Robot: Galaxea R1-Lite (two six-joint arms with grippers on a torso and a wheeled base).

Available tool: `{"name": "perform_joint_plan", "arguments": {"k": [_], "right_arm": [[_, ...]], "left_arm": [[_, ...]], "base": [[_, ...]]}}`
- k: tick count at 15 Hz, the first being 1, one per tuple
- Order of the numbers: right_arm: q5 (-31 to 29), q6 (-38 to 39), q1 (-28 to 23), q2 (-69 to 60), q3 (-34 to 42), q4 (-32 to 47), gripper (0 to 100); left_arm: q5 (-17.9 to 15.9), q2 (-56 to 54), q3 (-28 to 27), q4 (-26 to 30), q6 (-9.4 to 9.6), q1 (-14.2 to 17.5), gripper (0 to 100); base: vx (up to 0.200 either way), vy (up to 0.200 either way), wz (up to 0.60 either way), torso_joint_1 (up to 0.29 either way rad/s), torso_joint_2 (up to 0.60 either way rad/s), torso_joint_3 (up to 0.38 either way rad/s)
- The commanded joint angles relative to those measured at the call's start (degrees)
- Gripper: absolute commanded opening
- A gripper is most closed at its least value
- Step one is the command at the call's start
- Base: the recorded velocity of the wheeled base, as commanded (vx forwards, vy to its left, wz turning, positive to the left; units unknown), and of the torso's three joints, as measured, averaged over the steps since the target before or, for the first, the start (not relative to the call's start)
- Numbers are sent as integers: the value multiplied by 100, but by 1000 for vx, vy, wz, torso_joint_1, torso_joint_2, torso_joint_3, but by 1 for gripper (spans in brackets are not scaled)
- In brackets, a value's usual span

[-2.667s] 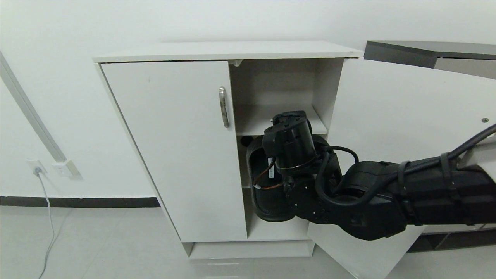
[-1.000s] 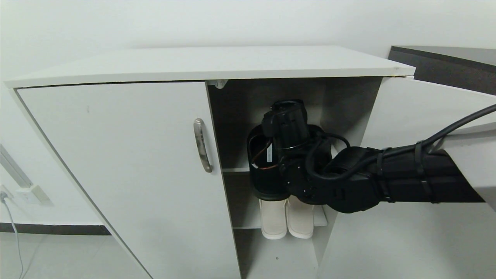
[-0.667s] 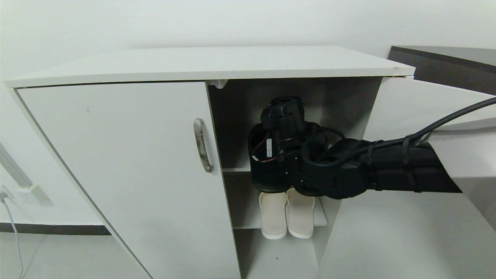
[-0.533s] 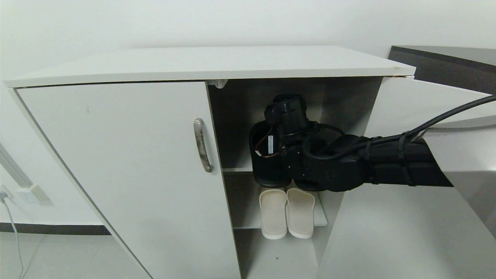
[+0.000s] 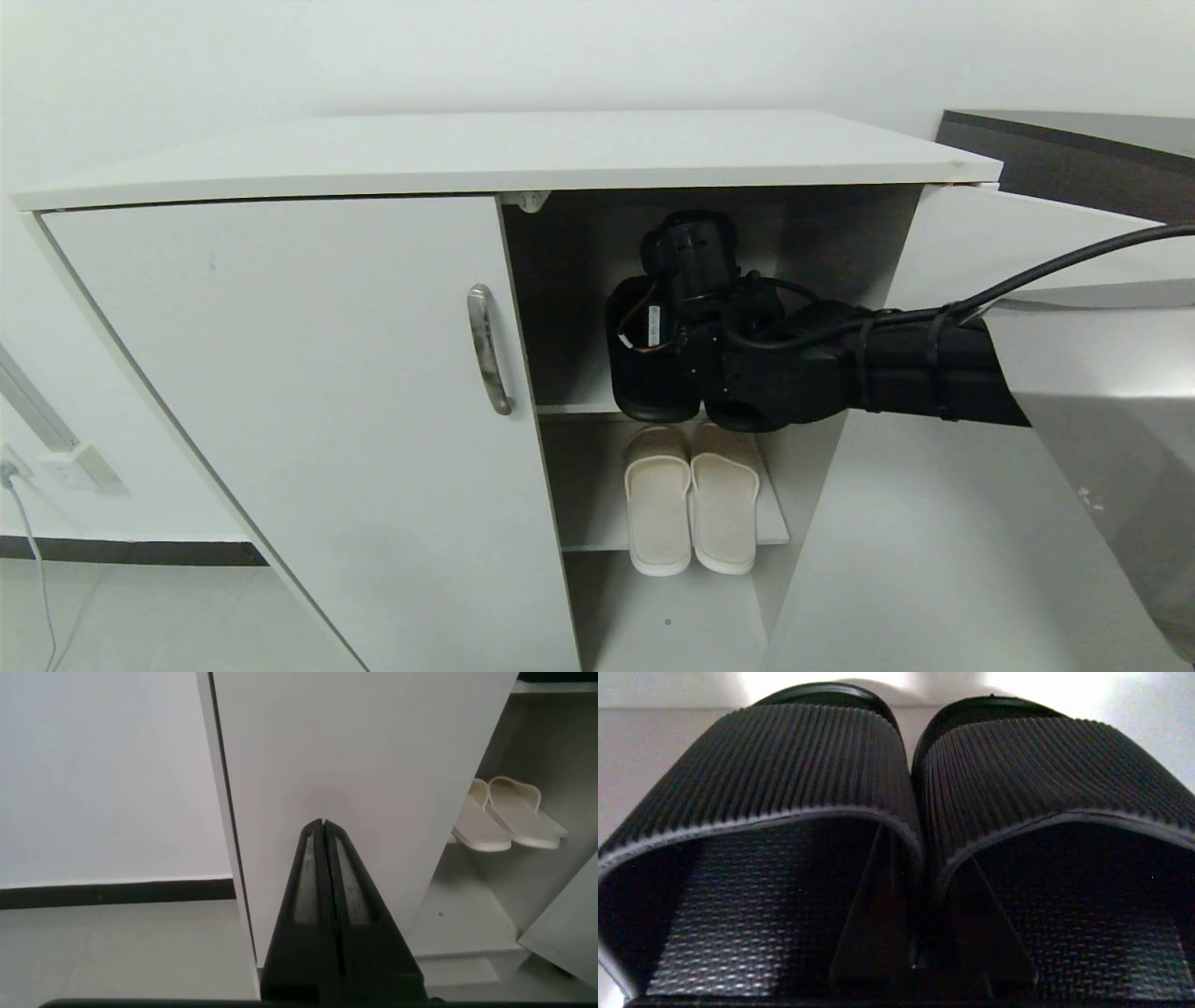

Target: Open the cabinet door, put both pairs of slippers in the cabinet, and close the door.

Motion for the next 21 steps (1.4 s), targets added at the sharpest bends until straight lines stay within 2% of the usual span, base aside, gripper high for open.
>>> {"name": "perform_joint_plan", "arguments": {"k": [1,7,8,11,14,18,21], "right_arm": [[-9,2,-24,74,-56,1,0],[-18,2,-32,232,-144,1,0],[-18,-7,-32,250,-144,1,100],[-27,-7,-24,215,-47,9,100],[-97,-7,91,-102,366,1,100],[-123,19,293,-743,1069,-35,100],[-361,55,442,-1244,1781,-202,100]], "left_arm": [[4,-1,0,-1,-4,0,0],[13,-1,0,-1,-13,0,0],[13,-1,0,-1,-13,0,0],[13,-1,0,-1,-13,0,0],[13,-1,0,-1,-22,0,0],[13,-1,0,-1,-22,0,0],[13,-1,0,-1,-48,0,0]], "base": [[0,0,0,0,0,0],[0,0,0,0,0,0],[0,0,0,0,0,0],[0,0,0,0,0,0],[0,0,0,0,0,0],[0,0,0,0,0,0],[0,0,0,0,0,0]]}}
